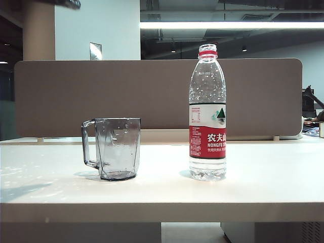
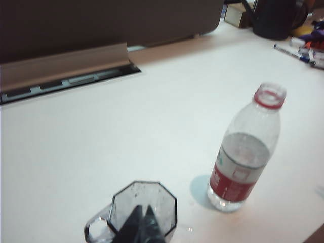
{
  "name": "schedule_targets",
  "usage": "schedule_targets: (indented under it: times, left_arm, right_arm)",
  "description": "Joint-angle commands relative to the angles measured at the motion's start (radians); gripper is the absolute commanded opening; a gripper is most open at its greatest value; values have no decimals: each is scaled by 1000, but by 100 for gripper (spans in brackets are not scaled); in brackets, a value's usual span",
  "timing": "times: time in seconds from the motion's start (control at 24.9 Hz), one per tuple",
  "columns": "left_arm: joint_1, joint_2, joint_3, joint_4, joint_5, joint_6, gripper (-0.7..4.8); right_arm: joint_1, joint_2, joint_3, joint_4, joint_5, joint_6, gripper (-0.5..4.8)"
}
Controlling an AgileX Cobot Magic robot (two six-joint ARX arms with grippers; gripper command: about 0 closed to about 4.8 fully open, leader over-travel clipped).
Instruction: Pick up the mineral water bottle on the table and pour water into the mug until it's half full.
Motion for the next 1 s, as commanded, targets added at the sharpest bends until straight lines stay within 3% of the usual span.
schedule_targets:
  times: [0.04,0.24,0.48,0.64,0.84,1.0]
  left_arm:
    - [2,20,-8,1,2,4,-1]
    - [1,21,-9,-27,1,3,-1]
    - [1,21,-9,-27,1,3,-1]
    - [1,21,-9,-27,1,3,-1]
    - [1,21,-9,-35,4,-24,-1]
    - [1,21,-9,-227,13,-58,-1]
  right_arm:
    - [2,122,84,-169,-31,-43,59]
    - [2,245,177,-315,-30,-43,68]
    - [3,240,176,-303,-32,-49,95]
    - [2,237,176,-303,-99,-64,117]
    - [3,219,176,-301,-98,-65,117]
    - [2,214,176,-302,-115,-64,117]
